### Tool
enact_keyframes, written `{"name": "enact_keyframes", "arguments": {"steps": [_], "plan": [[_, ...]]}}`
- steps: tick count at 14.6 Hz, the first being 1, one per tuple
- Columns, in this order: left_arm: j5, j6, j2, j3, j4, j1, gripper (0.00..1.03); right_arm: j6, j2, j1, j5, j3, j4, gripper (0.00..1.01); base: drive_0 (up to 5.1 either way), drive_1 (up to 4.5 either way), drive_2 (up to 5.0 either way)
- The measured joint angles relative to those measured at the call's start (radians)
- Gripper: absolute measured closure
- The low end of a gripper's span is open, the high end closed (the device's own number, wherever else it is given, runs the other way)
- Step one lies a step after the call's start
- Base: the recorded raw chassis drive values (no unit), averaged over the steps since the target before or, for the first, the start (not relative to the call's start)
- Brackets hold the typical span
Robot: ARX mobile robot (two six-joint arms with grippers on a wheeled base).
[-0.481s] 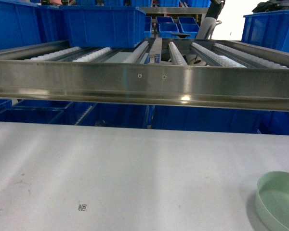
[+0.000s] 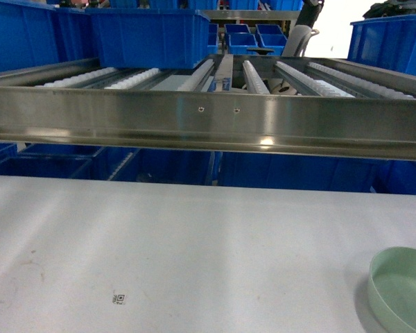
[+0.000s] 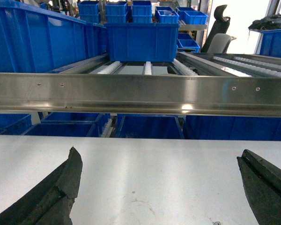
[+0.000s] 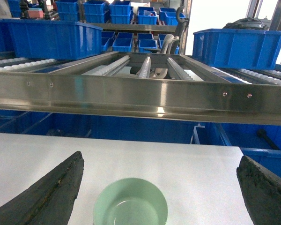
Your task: Place green bowl on second shelf with right arm
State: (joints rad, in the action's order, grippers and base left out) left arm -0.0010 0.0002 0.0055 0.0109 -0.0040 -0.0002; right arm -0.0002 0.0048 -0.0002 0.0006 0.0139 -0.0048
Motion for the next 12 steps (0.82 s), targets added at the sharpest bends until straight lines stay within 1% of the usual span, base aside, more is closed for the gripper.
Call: {"name": "enact_keyframes", "arguments": {"steps": [6, 7, 8, 9, 10, 11, 12], "plan": [[0.000, 0.000, 0.000, 0.000, 0.000, 0.000, 0.05, 0.000, 0.000, 0.000, 0.000, 0.000, 0.000, 0.03, 0.0, 0.00, 0.0], [0.000, 0.000, 0.000, 0.000, 0.000, 0.000, 0.05, -0.031, 0.320, -0.084, -0.080, 0.002, 0.298, 0.03, 0.0, 0.00, 0.0], [0.000, 0.000, 0.000, 0.000, 0.000, 0.000, 0.05, -0.122, 0.748, -0.118, -0.167, 0.106, 0.505, 0.03, 0.0, 0.00, 0.0], [0.000, 0.000, 0.000, 0.000, 0.000, 0.000, 0.05, -0.231, 1.123, -0.146, -0.257, 0.274, 0.399, 0.03, 0.0, 0.00, 0.0], [0.000, 0.000, 0.000, 0.000, 0.000, 0.000, 0.05, -0.284, 1.242, -0.152, -0.277, 0.349, 0.330, 0.03, 0.0, 0.00, 0.0], [0.000, 0.000, 0.000, 0.000, 0.000, 0.000, 0.05, -0.312, 1.293, -0.156, -0.290, 0.408, 0.291, 0.03, 0.0, 0.00, 0.0], [0.000, 0.000, 0.000, 0.000, 0.000, 0.000, 0.05, -0.338, 1.335, -0.146, -0.293, 0.448, 0.272, 0.03, 0.0, 0.00, 0.0]]}}
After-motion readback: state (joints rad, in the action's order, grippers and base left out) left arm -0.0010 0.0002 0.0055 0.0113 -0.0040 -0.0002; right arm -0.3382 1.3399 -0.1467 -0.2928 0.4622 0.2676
